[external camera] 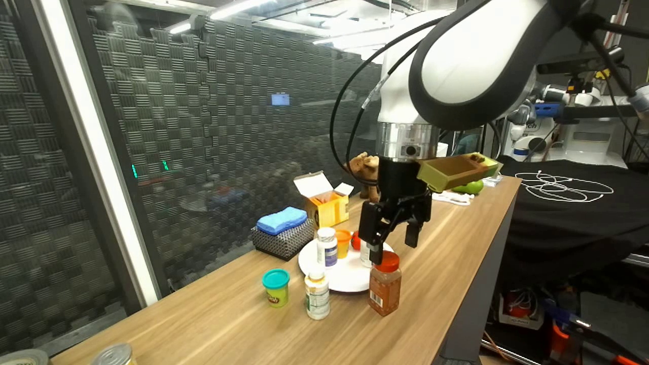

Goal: Pick up all the objects surrounding the white plate and arrange them on the plate

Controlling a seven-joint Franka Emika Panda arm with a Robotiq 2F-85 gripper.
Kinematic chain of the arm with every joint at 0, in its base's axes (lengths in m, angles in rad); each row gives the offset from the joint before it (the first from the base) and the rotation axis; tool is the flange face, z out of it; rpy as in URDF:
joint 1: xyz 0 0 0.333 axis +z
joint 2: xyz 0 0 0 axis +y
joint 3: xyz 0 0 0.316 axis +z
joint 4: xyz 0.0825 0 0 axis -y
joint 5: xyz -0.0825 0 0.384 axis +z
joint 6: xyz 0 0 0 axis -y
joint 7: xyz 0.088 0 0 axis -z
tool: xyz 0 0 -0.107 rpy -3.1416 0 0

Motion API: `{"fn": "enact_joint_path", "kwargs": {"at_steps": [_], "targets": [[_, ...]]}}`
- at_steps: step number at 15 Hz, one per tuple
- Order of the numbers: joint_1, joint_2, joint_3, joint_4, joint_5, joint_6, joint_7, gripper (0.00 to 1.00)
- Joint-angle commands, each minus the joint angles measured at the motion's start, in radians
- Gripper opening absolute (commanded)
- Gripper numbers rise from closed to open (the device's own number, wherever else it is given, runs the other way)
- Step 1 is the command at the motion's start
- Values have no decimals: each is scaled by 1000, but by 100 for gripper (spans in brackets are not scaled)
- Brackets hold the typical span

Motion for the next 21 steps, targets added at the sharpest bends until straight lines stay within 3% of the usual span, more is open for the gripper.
{"fn": "enact_joint_path", "kwargs": {"at_steps": [1,5,7,13,21], "targets": [[0,23,7,21,27,-15,-24,100],[-1,54,8,36,28,-26,-36,100],[-1,65,7,42,24,-26,-40,74],[2,85,2,62,-12,-8,-27,27],[20,55,-7,67,-143,-19,43,24]]}}
